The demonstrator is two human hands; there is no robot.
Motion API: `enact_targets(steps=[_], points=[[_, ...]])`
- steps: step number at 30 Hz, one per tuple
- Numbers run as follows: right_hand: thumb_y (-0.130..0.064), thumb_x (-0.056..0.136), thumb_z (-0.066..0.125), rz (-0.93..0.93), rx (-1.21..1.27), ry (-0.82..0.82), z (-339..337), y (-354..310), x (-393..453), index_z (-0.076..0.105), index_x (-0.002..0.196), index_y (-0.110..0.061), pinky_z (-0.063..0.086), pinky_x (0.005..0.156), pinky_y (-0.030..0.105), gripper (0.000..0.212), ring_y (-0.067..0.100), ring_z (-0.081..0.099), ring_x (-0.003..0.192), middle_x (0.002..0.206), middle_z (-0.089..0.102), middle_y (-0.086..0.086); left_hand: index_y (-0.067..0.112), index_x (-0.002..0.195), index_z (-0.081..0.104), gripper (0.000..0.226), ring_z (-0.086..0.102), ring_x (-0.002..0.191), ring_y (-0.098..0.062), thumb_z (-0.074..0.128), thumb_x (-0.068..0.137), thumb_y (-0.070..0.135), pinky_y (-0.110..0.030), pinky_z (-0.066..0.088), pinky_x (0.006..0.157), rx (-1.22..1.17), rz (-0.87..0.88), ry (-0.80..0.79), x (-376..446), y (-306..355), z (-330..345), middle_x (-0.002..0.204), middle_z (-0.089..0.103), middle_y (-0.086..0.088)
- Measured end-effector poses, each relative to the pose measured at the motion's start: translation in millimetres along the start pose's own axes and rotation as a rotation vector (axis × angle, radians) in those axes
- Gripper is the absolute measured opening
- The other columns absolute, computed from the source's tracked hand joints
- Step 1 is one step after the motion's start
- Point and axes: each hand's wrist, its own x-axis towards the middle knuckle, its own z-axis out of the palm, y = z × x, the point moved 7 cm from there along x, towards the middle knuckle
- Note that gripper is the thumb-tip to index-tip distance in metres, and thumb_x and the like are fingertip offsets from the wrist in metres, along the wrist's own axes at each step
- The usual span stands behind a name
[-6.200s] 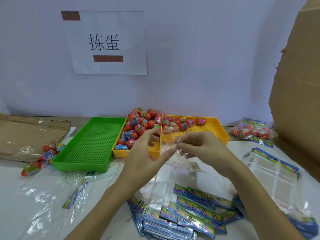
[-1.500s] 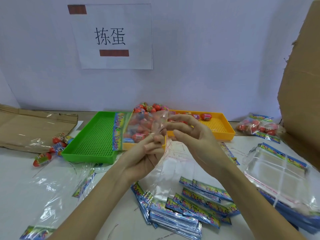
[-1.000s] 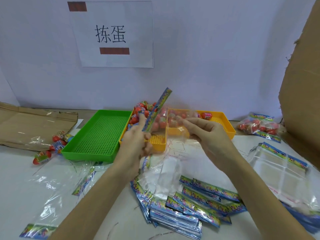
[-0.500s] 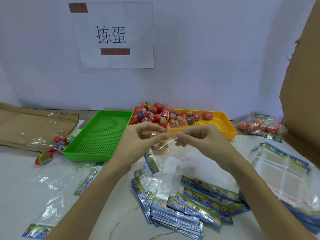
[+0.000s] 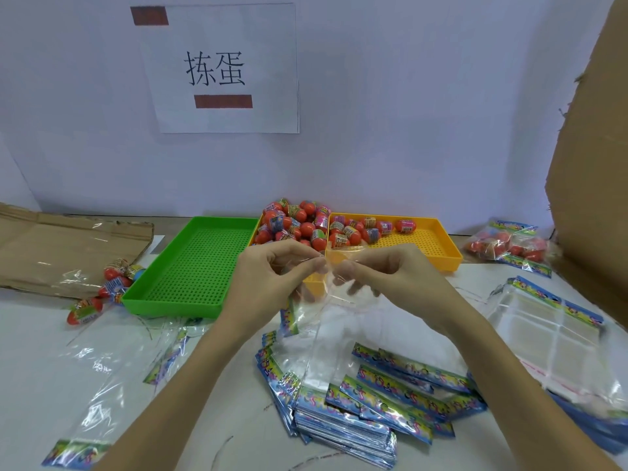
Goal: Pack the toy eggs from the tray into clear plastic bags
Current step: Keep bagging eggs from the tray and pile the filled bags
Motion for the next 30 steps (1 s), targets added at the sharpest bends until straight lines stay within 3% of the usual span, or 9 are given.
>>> enact_targets(steps=[2,3,6,8,11,14,20,28,30], points=[[-0.066,0.080,0.073,-0.006,0.011,0.027,-2.4,-0.4,-0.1,0.084,0.096,-0.031,0.055,0.085,0.062,0.040,0.055,0.062,0.104,0.094,0.078,0.017,0.018,0.090,0.082,0.003,0.056,0.047,-0.014,0.082,0.090,0.021,-0.029,0.050,0.050,0.050,0.034,-0.001,-0.6,1.4,1.5,0.074,0.078,0.008],[-0.066,0.079,0.074,-0.004,0.032,0.033,-3.3,-0.5,-0.4,0.084,0.096,-0.031,0.052,0.091,0.066,0.040,0.054,0.061,0.109,0.097,0.078,0.017,0.018,0.090,0.082,0.003,0.052,0.045,-0.010,0.082,0.091,0.021,-0.028,0.050,0.049,0.060,0.042,-0.002,-0.9,1.6,1.8,0.073,0.077,0.009],[-0.052,0.085,0.074,0.003,0.056,0.037,-4.8,-1.0,-1.0,0.085,0.097,-0.026,0.056,0.102,0.047,0.030,0.012,0.071,0.112,0.101,0.081,-0.005,0.018,0.090,0.081,0.004,0.057,0.045,-0.010,0.081,0.091,0.021,-0.024,0.048,0.049,0.086,0.051,-0.011,-0.8,1.7,1.8,0.076,0.078,0.007],[-0.046,0.088,0.072,0.012,0.045,0.034,-5.0,-0.5,-0.2,0.084,0.100,-0.024,0.056,0.100,0.036,0.027,0.003,0.070,0.109,0.101,0.080,-0.009,0.018,0.089,0.081,0.003,0.060,0.045,-0.018,0.081,0.092,0.020,-0.019,0.047,0.048,0.099,0.050,-0.005,-0.9,2.2,1.1,0.075,0.078,0.006],[-0.037,0.092,0.071,0.011,0.137,0.015,-0.8,-0.2,0.5,0.081,0.109,-0.017,0.061,0.087,0.032,0.029,0.015,0.075,0.102,0.103,0.080,0.000,0.019,0.088,0.080,0.005,0.061,0.045,-0.026,0.080,0.093,0.020,-0.026,0.048,0.046,0.105,0.056,0.013,-0.8,2.6,-1.1,0.075,0.077,0.006],[-0.032,0.095,0.071,0.093,0.385,-0.022,7.9,4.0,-0.6,0.075,0.119,-0.010,0.062,0.079,0.028,0.033,0.030,0.077,0.099,0.109,0.079,0.012,0.019,0.088,0.081,0.004,0.059,0.049,-0.016,0.080,0.092,0.020,-0.033,0.049,0.050,0.121,0.071,0.045,-0.2,1.1,-2.8,0.077,0.077,0.006],[-0.026,0.095,0.072,0.325,0.695,-0.184,28.8,15.7,-4.9,0.077,0.115,-0.001,0.060,0.085,0.025,0.031,0.034,0.072,0.114,0.121,0.073,0.022,0.020,0.089,0.083,0.003,0.058,0.062,-0.003,0.083,0.089,0.022,-0.013,0.040,0.060,0.192,0.131,0.098,-1.8,7.0,-3.0,0.079,0.076,0.010],[-0.028,0.104,0.060,0.255,0.463,-0.196,27.4,19.8,-1.5,0.074,0.126,-0.017,0.058,0.098,0.034,0.028,0.026,0.071,0.116,0.120,0.076,0.011,0.026,0.110,0.076,0.029,0.068,0.072,-0.008,0.084,0.085,0.040,-0.017,0.047,0.066,0.234,0.106,0.182,-1.9,14.0,-12.9,0.083,0.076,0.013],[-0.035,0.103,0.059,0.206,0.324,-0.181,26.0,17.3,-1.0,0.070,0.130,-0.028,0.056,0.102,0.035,0.030,0.019,0.071,0.116,0.122,0.076,0.001,0.029,0.123,0.070,0.046,0.068,0.090,-0.008,0.083,0.083,0.048,-0.020,0.050,0.079,0.276,0.119,0.174,-0.4,15.8,-17.4,0.098,0.075,0.016]])
